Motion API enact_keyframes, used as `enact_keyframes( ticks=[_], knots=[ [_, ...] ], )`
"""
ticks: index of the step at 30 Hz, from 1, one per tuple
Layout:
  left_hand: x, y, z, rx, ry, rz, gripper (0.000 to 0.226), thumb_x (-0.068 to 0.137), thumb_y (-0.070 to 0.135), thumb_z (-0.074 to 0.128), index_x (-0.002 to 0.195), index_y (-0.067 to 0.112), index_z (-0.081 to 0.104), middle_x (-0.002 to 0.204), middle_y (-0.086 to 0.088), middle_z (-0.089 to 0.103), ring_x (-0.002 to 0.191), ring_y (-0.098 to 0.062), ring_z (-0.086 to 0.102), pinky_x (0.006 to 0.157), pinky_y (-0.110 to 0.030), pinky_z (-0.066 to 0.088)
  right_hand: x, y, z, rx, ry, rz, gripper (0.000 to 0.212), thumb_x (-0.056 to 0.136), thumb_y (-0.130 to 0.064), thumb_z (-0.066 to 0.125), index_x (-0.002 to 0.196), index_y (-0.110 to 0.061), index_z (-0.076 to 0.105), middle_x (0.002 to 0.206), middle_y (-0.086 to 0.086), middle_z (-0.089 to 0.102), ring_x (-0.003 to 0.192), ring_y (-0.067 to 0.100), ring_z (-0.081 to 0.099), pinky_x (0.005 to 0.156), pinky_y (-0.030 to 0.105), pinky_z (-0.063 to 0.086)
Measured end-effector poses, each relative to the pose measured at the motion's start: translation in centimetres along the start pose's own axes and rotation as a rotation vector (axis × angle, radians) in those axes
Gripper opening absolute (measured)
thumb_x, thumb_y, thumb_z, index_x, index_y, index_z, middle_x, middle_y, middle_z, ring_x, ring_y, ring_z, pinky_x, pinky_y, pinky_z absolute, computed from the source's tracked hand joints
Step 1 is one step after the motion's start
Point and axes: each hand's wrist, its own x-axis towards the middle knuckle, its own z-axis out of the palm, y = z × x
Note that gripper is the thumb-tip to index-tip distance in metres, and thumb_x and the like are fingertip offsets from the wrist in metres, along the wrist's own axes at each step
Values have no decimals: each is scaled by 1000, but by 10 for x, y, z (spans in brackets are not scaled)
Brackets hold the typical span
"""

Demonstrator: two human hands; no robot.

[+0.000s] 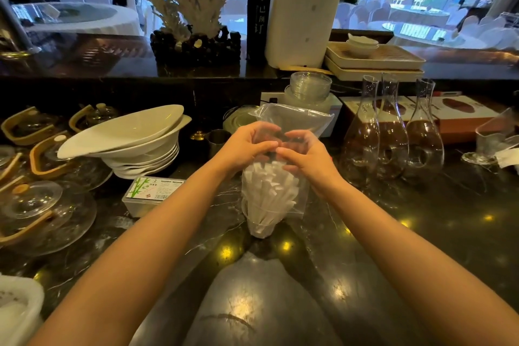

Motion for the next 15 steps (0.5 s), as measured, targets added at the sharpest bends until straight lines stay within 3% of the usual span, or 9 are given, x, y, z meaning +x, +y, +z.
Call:
enact_keyframes(
  ticks=[3, 9, 12, 15],
  knots=[
    [1, 1, -1, 22, 15, -2, 28, 85, 10, 55, 111, 22, 54, 93, 7, 64, 90, -8, 63, 80, -26, 54, 0, -4, -1, 1, -8, -4, 37, 84, -11, 60, 118, -14, 45, 107, 4, 60, 101, 19, 60, 83, 31, 51],
    [7, 13, -7, 26, 58, 15, 24, 86, 8, 54, 107, 20, 56, 95, 4, 65, 95, -12, 63, 84, -29, 53, 6, -19, -1, 24, -5, -16, 30, 85, -7, 57, 112, -16, 44, 92, -4, 60, 97, 19, 59, 83, 33, 51],
    [10, 23, -11, 38, 113, 46, 22, 85, 9, 55, 104, 18, 58, 100, -1, 64, 99, -16, 63, 87, -28, 50, 11, -30, -3, 14, 7, -29, 26, 87, -8, 55, 109, -18, 46, 106, 7, 63, 104, 27, 60, 85, 37, 51],
    [14, 37, -16, -36, 148, 52, 15, 84, 8, 56, 96, 17, 59, 88, -1, 66, 86, -14, 66, 77, -26, 53, 16, -43, -6, 8, 24, -68, 22, 87, -8, 55, 106, -18, 48, 115, 17, 62, 100, 26, 61, 78, 31, 51]
  ],
)
